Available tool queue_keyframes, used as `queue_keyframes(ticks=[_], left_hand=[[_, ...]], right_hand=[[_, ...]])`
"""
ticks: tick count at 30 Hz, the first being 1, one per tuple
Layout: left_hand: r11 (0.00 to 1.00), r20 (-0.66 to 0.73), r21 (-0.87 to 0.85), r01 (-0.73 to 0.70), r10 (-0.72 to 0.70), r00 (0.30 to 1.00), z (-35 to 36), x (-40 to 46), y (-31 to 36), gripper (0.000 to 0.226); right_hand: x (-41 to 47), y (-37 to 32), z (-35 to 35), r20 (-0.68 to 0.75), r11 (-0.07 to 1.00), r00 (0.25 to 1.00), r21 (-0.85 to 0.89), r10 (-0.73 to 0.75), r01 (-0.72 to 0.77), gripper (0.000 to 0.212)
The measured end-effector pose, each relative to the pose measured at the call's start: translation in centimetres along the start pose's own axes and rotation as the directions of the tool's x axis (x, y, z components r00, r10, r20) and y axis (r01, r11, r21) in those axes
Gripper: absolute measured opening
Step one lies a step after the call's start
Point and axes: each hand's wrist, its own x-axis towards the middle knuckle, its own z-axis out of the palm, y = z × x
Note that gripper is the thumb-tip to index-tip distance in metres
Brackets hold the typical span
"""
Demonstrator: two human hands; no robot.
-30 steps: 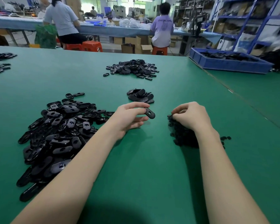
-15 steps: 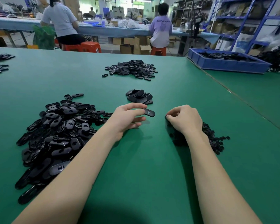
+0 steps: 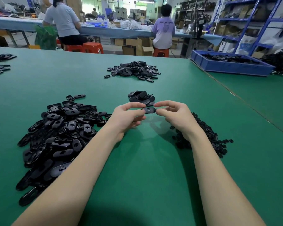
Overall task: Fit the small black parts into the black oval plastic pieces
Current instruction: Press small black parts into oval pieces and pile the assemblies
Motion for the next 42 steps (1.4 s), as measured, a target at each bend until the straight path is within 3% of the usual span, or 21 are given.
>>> queue_keyframes(ticks=[16, 38, 42], left_hand=[[0.997, 0.008, -0.040, -0.061, 0.061, 0.998, 0.20, -0.15, -0.12, 0.022], [0.984, 0.064, 0.128, -0.126, 0.119, 0.991, 0.45, -0.64, 0.08, 0.023], [0.971, 0.061, 0.187, -0.148, 0.139, 0.988, 0.44, -0.64, 0.14, 0.023]], right_hand=[[0.21, 0.05, -0.10, 0.053, 0.983, 0.987, 0.099, 0.153, -0.157, 0.011], [0.23, -0.35, 0.51, -0.036, 0.993, 0.992, 0.013, 0.122, -0.121, 0.004], [0.28, -0.33, 0.48, -0.041, 0.993, 0.992, 0.017, 0.116, -0.115, 0.012]])
